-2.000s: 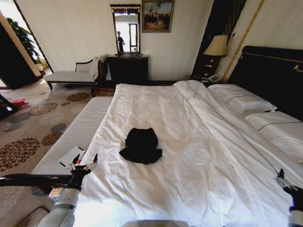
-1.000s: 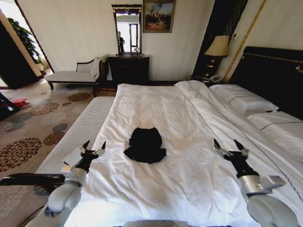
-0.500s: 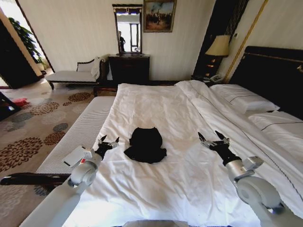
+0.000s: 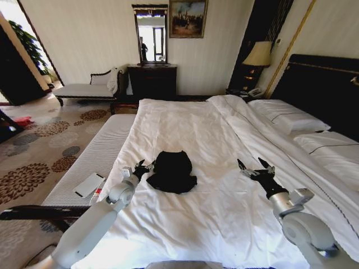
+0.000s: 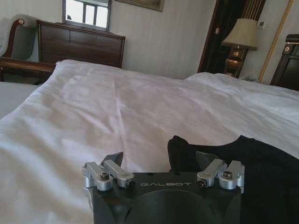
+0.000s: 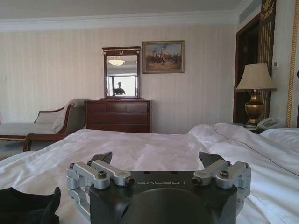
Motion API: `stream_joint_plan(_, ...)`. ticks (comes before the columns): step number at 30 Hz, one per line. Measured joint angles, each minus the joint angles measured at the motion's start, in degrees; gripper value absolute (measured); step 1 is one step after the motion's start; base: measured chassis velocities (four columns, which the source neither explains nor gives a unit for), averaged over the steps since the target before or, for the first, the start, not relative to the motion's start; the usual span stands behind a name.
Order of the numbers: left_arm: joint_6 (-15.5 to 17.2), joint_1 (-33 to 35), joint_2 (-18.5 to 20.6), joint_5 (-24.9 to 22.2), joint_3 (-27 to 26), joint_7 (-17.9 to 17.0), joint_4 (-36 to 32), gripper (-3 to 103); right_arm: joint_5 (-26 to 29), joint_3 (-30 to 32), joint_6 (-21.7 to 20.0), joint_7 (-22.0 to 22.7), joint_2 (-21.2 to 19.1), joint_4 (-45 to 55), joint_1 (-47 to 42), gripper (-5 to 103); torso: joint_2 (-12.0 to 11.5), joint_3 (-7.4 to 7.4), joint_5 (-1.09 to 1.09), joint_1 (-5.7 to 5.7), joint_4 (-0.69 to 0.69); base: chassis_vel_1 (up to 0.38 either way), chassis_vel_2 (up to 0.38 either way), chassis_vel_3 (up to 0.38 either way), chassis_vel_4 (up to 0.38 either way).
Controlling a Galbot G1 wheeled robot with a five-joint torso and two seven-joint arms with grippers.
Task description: Fold the clothes on the bed.
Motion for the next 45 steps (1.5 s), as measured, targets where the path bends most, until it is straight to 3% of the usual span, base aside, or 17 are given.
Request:
stream_joint_plan(4, 0.3, -2.9, -1.6, -1.2, 1.2, -0.3, 2.6, 102, -0.2, 0.1, 0.1, 0.2, 0.4, 0.1, -0.5, 100, 0.0, 0.0, 0.0, 0.0, 0.0, 0.0, 0.0, 0.0, 0.0)
stream_joint_plan(15, 0.6, -5.3, -3.6, -1.9, 2.9, -0.5, 6.2, 93, -0.5, 0.1, 0.3, 0.7, 0.8, -0.1, -0.5, 100, 0.0, 0.0, -0.01, 0.0, 0.01, 0.0, 0.0, 0.0, 0.0)
stream_joint_plan(19, 1.0, -6.7, -4.8, -2.9, 4.0, -0.5, 8.0, 72, -0.3, 0.2, 0.3, 1.1, 0.8, -0.2, -0.4, 100, 0.0, 0.0, -0.01, 0.0, 0.0, 0.0, 0.0, 0.0, 0.0)
stream_joint_plan(21, 1.1, -7.0, -5.1, -3.1, 4.2, -0.7, 8.3, 72, -0.3, 0.3, 0.3, 1.2, 0.8, -0.2, -0.4, 100, 0.0, 0.0, -0.01, 0.0, 0.0, 0.0, 0.0, 0.0, 0.0)
stream_joint_plan(24, 1.3, -7.6, -5.9, -3.2, 5.0, -0.9, 9.5, 55, -0.2, 0.5, 0.3, 1.5, 0.8, -0.2, -0.5, 100, 0.0, 0.0, -0.01, 0.0, 0.0, 0.0, 0.0, 0.0, 0.0)
stream_joint_plan(27, 1.5, -7.8, -6.5, -3.3, 5.1, -1.1, 10.1, 50, -0.1, 0.7, 0.3, 1.7, 0.8, -0.2, -0.6, 100, 0.0, 0.0, -0.01, 0.0, 0.0, 0.0, 0.0, 0.0, 0.0)
stream_joint_plan(29, 1.6, -8.0, -7.3, -3.5, 5.1, -1.3, 10.9, 35, 0.0, 0.7, 0.3, 2.0, 0.8, -0.2, -0.6, 100, 0.0, 0.0, -0.01, 0.0, 0.0, 0.0, 0.0, 0.0, 0.0)
stream_joint_plan(31, 1.7, -8.1, -7.3, -3.6, 5.1, -1.3, 11.0, 35, 0.0, 0.7, 0.3, 2.1, 0.8, -0.2, -0.6, 100, 0.0, 0.0, -0.01, 0.0, 0.0, 0.0, 0.0, 0.0, 0.0)
stream_joint_plan(34, 1.7, -8.3, -7.4, -3.8, 5.1, -1.3, 11.1, 19, 0.0, 0.8, 0.2, 2.2, 0.9, -0.2, -0.7, 100, 0.0, 0.0, -0.01, 0.0, 0.0, 0.0, 0.0, 0.0, 0.0)
stream_joint_plan(36, 1.7, -8.3, -7.3, -3.8, 5.1, -1.3, 11.1, 19, 0.0, 0.7, 0.2, 2.2, 0.9, -0.2, -0.7, 100, 0.0, 0.0, -0.01, 0.0, 0.0, 0.0, 0.0, 0.0, 0.0)
stream_joint_plan(39, 1.7, -8.5, -7.0, -4.1, 5.1, -1.4, 11.0, 3, 0.8, 0.3, 0.0, 2.2, 0.7, -0.2, -0.7, 100, 0.0, 0.0, -0.01, 0.0, 0.0, 0.0, 0.0, 0.0, 0.0)
stream_joint_plan(45, 1.9, -8.6, -6.4, -4.7, 5.5, -1.8, 10.0, 1, 4.9, -1.1, -1.4, 1.9, -1.6, -0.3, -0.1, 100, 0.0, 0.0, -0.01, 0.0, 0.0, 0.0, 0.0, 0.0, 0.0)
